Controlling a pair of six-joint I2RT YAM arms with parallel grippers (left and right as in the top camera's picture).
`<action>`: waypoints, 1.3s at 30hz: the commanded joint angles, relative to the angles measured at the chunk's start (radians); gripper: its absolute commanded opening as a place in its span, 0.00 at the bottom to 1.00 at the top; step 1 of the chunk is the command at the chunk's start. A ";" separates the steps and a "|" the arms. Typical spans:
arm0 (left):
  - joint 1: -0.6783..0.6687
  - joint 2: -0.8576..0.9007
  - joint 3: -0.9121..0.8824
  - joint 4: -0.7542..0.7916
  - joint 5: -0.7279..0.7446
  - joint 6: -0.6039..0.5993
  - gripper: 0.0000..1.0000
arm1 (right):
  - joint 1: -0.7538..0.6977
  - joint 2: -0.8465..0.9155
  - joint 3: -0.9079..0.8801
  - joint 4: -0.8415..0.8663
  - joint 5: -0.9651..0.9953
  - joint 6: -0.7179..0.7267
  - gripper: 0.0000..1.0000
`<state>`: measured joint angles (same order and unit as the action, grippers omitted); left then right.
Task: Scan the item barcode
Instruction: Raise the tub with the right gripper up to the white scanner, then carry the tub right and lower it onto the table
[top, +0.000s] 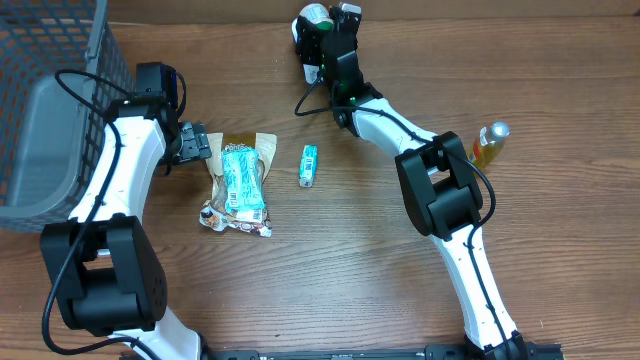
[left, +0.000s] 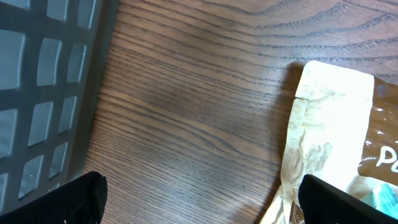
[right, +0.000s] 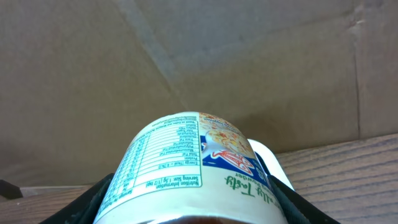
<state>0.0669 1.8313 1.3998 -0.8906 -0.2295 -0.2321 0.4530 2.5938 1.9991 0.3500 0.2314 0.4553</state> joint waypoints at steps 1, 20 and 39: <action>-0.004 -0.001 0.005 0.002 -0.013 0.004 1.00 | -0.005 -0.006 0.015 0.042 -0.001 -0.068 0.13; -0.004 -0.001 0.005 0.002 -0.013 0.004 1.00 | -0.022 -0.480 0.015 -0.852 -0.002 -0.168 0.25; -0.004 -0.001 0.005 0.002 -0.013 0.004 0.99 | -0.061 -0.497 -0.269 -1.626 -0.084 -0.043 0.35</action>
<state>0.0669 1.8313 1.3998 -0.8906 -0.2295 -0.2321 0.4225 2.1044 1.7733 -1.2774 0.1566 0.3634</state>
